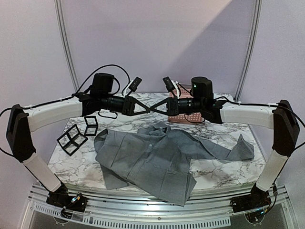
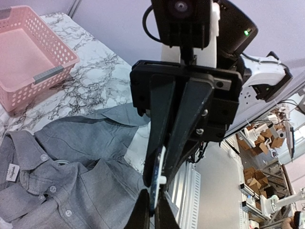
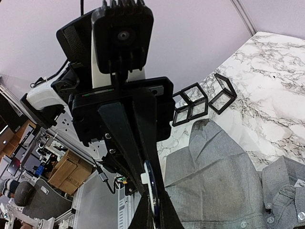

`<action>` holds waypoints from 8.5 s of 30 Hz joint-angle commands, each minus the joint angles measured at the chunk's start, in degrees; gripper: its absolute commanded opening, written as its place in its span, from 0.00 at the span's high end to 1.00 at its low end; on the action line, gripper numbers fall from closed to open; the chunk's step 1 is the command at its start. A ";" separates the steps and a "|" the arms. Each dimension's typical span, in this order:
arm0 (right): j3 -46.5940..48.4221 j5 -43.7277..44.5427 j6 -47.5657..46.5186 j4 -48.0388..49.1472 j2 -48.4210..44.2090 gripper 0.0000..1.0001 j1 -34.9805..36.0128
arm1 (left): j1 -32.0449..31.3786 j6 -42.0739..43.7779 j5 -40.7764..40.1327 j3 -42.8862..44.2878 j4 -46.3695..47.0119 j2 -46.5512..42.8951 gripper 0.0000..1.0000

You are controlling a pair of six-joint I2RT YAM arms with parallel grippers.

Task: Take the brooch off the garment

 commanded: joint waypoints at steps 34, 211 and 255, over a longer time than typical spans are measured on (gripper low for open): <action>2.94 2.47 -4.67 -6.38 1.67 0.90 -0.54 | 0.31 -0.91 2.72 1.47 -0.24 1.44 1.00; -32.01 41.26 -10.20 -0.38 -35.29 0.38 -15.97 | 32.57 -10.21 -76.08 -19.72 -47.11 -4.57 0.90; -34.31 40.42 -8.98 -0.05 -37.97 0.37 -15.96 | 32.55 -6.55 -68.53 -18.89 -40.71 -11.58 0.45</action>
